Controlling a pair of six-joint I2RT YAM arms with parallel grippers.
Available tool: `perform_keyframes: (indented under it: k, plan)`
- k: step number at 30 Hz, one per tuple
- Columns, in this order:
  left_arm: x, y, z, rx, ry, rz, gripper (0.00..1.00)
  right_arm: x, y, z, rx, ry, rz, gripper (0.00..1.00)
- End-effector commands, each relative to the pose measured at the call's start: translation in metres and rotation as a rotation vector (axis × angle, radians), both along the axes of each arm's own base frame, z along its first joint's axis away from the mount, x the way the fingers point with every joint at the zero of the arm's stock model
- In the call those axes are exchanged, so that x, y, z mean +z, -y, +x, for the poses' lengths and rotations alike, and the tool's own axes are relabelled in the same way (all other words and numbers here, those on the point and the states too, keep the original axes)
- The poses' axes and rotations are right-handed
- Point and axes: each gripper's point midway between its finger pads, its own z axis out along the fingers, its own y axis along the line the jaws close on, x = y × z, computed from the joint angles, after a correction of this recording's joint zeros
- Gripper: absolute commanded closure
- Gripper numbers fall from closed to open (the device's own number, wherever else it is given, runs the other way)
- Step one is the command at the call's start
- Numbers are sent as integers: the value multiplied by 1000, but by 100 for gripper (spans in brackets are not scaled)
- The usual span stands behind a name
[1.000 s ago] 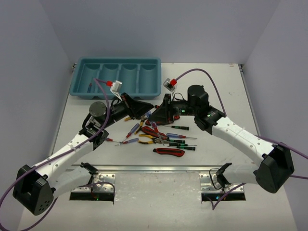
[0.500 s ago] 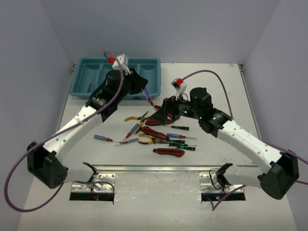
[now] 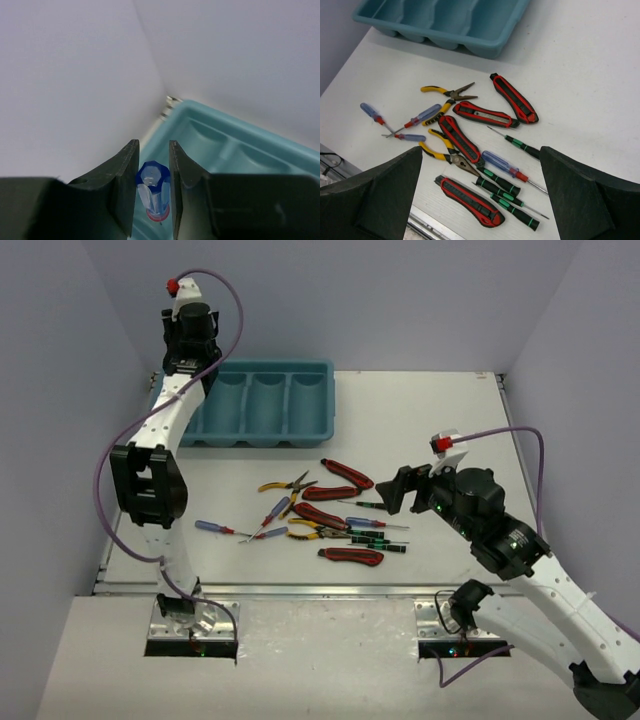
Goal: Sort the tools into containers
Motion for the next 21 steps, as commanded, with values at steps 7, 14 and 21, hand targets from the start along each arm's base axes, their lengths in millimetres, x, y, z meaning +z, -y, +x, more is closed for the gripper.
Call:
perform_keyframes:
  k: [7,14,21]
  plan:
    - [-34,-62,49,40,-21,60,100,-31,-3,-8,54,-65,-67,1]
    - [-104,-70,64,15,-159,20,92,-44,-20,-1,90,-113,-50,1]
    - [-116,-62,66,-4,-168,-92,34,-62,-24,17,45,-176,-99,1]
